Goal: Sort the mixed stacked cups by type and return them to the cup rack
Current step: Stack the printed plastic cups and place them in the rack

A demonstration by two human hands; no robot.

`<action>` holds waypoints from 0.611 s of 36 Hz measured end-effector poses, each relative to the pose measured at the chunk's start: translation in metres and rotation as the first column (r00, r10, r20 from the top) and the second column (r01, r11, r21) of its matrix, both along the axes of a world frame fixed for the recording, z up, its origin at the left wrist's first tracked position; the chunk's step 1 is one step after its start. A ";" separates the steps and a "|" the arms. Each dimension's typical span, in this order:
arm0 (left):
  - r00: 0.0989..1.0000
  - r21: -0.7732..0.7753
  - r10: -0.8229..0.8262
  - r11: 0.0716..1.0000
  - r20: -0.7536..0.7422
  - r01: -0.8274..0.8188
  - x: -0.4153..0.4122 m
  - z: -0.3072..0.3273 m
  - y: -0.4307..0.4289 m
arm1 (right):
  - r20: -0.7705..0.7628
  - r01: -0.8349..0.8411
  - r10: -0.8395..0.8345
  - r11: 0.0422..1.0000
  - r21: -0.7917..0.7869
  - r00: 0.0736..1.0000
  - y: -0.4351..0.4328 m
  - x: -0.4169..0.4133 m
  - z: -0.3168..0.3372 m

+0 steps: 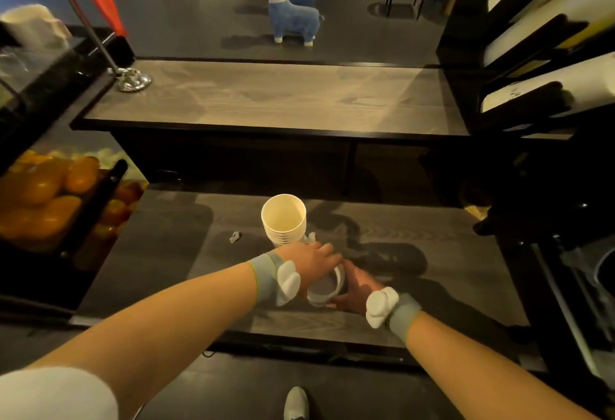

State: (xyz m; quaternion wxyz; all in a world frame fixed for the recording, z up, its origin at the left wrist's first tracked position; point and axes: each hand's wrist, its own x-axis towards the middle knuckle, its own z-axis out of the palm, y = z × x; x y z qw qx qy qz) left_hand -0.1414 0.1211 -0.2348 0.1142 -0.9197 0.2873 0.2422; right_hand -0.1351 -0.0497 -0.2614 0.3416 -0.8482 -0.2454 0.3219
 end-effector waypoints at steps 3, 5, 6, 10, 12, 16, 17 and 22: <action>0.999 -0.050 0.038 0.998 -0.039 -0.040 0.004 0.000 -0.001 | -0.065 0.032 -0.028 0.998 0.050 0.997 -0.003 0.000 0.001; 0.997 -0.100 0.057 0.993 -0.058 -0.063 0.006 0.001 -0.003 | -0.107 0.080 -0.073 0.995 0.062 0.992 -0.010 0.002 0.004; 0.995 -0.126 0.074 0.989 -0.065 -0.081 0.009 0.002 -0.004 | -0.118 0.109 -0.100 0.992 0.067 0.988 -0.014 0.004 0.003; 0.983 -0.285 0.166 0.941 -0.075 -0.181 0.021 0.011 -0.009 | -0.135 0.149 -0.140 0.987 0.057 0.981 -0.034 0.017 0.020; 0.971 -0.379 0.218 0.894 -0.098 -0.239 0.027 0.024 -0.013 | -0.120 0.178 -0.168 0.981 0.078 0.978 -0.049 0.025 0.033; 0.938 -0.517 0.309 0.784 -0.155 -0.343 0.041 0.056 -0.020 | -0.102 0.232 -0.222 0.967 0.101 0.970 -0.067 0.039 0.055; 0.931 -0.536 0.321 0.762 -0.173 -0.363 0.046 0.067 -0.023 | -0.084 0.267 -0.257 0.955 0.132 0.963 -0.072 0.042 0.063; 0.902 -0.621 0.342 0.656 -0.264 -0.430 0.068 0.111 -0.039 | 0.007 0.323 -0.335 0.911 0.255 0.942 -0.095 0.057 0.105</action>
